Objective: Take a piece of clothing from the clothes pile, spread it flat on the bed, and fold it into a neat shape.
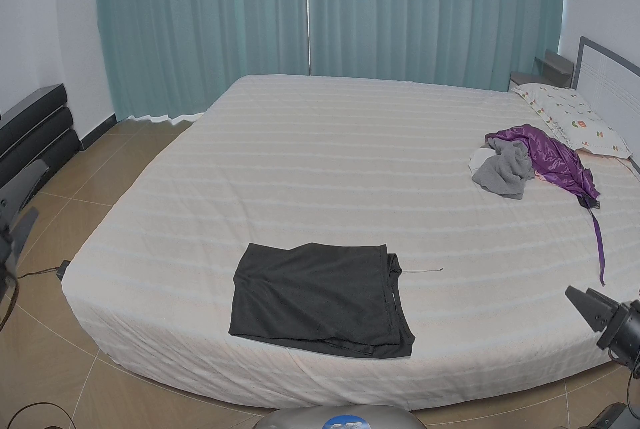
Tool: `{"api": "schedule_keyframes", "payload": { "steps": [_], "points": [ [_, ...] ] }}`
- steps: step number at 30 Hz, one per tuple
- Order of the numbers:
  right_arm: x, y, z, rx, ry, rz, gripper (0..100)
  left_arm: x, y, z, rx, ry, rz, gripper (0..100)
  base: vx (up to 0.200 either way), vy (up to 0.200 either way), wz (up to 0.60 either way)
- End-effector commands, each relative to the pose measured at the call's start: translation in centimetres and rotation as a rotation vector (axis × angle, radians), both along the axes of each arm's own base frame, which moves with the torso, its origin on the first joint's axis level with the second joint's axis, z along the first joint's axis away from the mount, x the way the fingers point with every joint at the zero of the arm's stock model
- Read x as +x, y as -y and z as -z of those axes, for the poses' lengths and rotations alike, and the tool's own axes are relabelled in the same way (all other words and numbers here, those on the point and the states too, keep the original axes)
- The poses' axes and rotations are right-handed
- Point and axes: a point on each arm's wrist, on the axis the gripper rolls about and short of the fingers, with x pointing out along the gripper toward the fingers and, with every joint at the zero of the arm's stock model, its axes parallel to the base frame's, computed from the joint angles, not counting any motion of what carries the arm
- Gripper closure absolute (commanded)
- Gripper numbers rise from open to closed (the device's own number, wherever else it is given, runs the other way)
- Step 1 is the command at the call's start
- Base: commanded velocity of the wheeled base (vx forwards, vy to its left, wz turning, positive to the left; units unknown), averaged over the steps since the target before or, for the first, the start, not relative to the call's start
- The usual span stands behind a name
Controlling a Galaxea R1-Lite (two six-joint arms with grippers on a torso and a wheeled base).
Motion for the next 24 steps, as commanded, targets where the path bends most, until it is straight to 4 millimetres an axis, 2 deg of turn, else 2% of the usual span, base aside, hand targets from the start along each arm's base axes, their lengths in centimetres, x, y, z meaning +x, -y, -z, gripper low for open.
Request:
{"api": "schedule_keyframes", "payload": {
  "steps": [1,3,6,10,19,24],
  "points": [
    [-9.0,1.7,1.3,-0.317,0.229,0.088,0,-11.9,-2.2,2.7,0.236,0.236,-0.163,0,0.000,0.000,0.00],
    [-9.7,1.7,1.4,-0.346,0.263,0.111,0,-13.0,-2.3,3.4,0.267,0.255,-0.183,0,0.000,0.000,0.00],
    [-10.3,1.7,1.8,-0.395,0.306,0.128,0,-13.5,-2.4,4.0,0.315,0.242,-0.226,0,0.000,0.000,0.00],
    [-11.1,1.6,2.2,-0.463,0.362,0.177,0,-13.7,-2.5,3.6,0.309,0.255,-0.283,0,0.000,0.000,0.00],
    [-11.1,1.9,2.2,-0.531,0.339,0.281,0,-13.9,-2.4,3.5,0.407,0.244,-0.425,0,0.000,0.000,0.00],
    [-11.0,1.9,2.7,-0.549,0.312,0.275,0,-15.0,-1.7,4.0,0.549,0.255,-0.543,0,0.000,0.000,0.00]
  ]
}}
